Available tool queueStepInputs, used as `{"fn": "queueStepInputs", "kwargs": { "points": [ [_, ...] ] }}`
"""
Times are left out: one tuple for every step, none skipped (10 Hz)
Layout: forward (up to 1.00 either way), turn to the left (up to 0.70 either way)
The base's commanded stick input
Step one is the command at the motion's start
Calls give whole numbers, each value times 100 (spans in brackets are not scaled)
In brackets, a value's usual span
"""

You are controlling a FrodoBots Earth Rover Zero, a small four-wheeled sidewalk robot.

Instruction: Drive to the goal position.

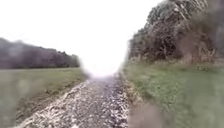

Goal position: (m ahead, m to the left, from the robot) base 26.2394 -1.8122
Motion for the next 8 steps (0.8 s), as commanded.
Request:
{"fn": "queueStepInputs", "kwargs": {
  "points": [
    [85, 0],
    [85, 0],
    [85, 0],
    [85, 0],
    [85, 0],
    [85, 0],
    [85, 0],
    [85, 0]
  ]
}}
